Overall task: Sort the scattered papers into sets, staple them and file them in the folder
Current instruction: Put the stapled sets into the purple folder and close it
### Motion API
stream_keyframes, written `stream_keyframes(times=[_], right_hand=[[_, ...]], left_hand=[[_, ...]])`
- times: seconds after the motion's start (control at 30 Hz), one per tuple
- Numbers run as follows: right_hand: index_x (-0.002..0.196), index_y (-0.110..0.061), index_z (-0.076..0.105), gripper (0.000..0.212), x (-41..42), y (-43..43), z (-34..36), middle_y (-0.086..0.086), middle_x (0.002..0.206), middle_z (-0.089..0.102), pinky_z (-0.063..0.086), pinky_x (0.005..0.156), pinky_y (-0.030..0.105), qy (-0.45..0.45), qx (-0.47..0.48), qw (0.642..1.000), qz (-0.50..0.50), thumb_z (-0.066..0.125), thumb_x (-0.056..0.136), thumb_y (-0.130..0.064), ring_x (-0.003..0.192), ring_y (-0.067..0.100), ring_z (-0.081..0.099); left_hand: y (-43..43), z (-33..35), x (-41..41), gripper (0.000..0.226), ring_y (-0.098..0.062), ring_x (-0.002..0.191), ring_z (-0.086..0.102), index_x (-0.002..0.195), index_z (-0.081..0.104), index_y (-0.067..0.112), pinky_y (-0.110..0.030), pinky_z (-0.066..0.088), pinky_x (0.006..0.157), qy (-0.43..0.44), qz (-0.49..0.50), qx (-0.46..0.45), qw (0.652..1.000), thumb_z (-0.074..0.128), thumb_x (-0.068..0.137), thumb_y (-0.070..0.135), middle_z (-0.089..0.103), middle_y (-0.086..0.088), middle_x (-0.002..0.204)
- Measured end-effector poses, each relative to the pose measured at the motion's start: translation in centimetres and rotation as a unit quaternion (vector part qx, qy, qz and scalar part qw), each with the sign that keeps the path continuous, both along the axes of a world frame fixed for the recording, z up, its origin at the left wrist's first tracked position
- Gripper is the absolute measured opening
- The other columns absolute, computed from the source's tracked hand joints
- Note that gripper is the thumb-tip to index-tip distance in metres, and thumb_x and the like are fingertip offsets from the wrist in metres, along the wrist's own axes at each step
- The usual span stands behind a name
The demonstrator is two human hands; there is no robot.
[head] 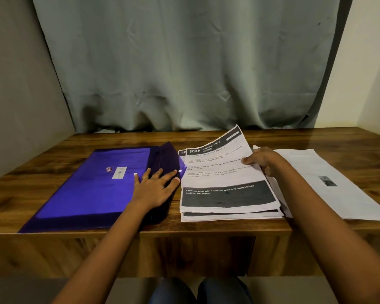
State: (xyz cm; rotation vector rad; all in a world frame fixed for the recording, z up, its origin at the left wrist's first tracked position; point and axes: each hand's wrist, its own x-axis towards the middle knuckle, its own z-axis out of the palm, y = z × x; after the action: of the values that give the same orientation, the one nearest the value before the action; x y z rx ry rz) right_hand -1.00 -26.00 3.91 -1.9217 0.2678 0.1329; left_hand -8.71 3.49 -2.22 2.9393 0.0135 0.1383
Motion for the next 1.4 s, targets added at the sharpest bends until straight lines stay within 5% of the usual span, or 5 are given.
stream_keyframes(times=[0.43, 0.63, 0.83, 1.03, 1.4], right_hand=[[0.116, 0.012, 0.057, 0.03, 0.7, 2.1, 6.9, 0.015, 0.117, 0.061, 0.048, 0.097, 0.039, -0.21, 0.162, 0.963, -0.056, 0.056, 0.086, 0.013, 0.102, 0.03, 0.061], [0.114, -0.005, 0.065, 0.028, 2.1, 6.4, 3.4, 0.011, 0.119, 0.065, 0.053, 0.092, 0.045, -0.22, 0.072, 0.968, -0.098, 0.064, 0.086, -0.003, 0.106, 0.032, 0.064], [0.128, -0.003, 0.057, 0.035, 1.6, 8.0, 0.9, 0.014, 0.132, 0.058, 0.046, 0.09, 0.032, -0.24, -0.012, 0.964, -0.116, 0.059, 0.093, -0.007, 0.117, 0.033, 0.057], [0.126, -0.002, 0.058, 0.035, 1.4, 8.2, 0.0, 0.015, 0.132, 0.057, 0.049, 0.091, 0.036, -0.259, -0.037, 0.962, -0.081, 0.06, 0.092, -0.008, 0.116, 0.034, 0.058], [0.125, -0.001, 0.056, 0.034, 0.7, 8.6, -0.7, 0.014, 0.133, 0.056, 0.049, 0.089, 0.036, -0.262, -0.028, 0.962, -0.068, 0.06, 0.092, -0.01, 0.115, 0.035, 0.058]], left_hand=[[0.1, 0.1, 0.0, 0.05, -0.031, 0.147, 0.009, 0.144, 0.034, 0.044, -0.056, 0.001, 0.115, -0.026, -0.003, -0.047, 0.999, 0.027, 0.096, 0.06, 0.028, -0.003, 0.157], [0.2, 0.0, -0.1, 0.036, -0.026, 0.122, 0.05, 0.115, 0.069, 0.029, -0.052, 0.02, 0.115, -0.114, -0.026, -0.148, 0.982, 0.051, 0.092, 0.049, 0.064, 0.003, 0.126], [0.4, 0.9, -0.9, 0.012, -0.006, 0.076, 0.052, 0.092, 0.071, 0.006, -0.002, 0.036, 0.062, -0.176, 0.04, -0.243, 0.953, 0.061, 0.088, 0.012, 0.066, -0.005, 0.098], [1.0, 1.4, -1.0, 0.037, -0.032, 0.107, 0.053, 0.116, 0.051, 0.002, -0.033, 0.043, 0.077, -0.193, 0.15, -0.228, 0.942, 0.069, 0.083, 0.007, 0.053, -0.017, 0.117], [0.9, 3.5, -1.9, 0.016, -0.046, 0.099, 0.055, 0.107, 0.05, -0.009, -0.037, 0.032, 0.066, -0.212, 0.194, -0.129, 0.949, 0.042, 0.092, -0.006, 0.055, -0.029, 0.111]])
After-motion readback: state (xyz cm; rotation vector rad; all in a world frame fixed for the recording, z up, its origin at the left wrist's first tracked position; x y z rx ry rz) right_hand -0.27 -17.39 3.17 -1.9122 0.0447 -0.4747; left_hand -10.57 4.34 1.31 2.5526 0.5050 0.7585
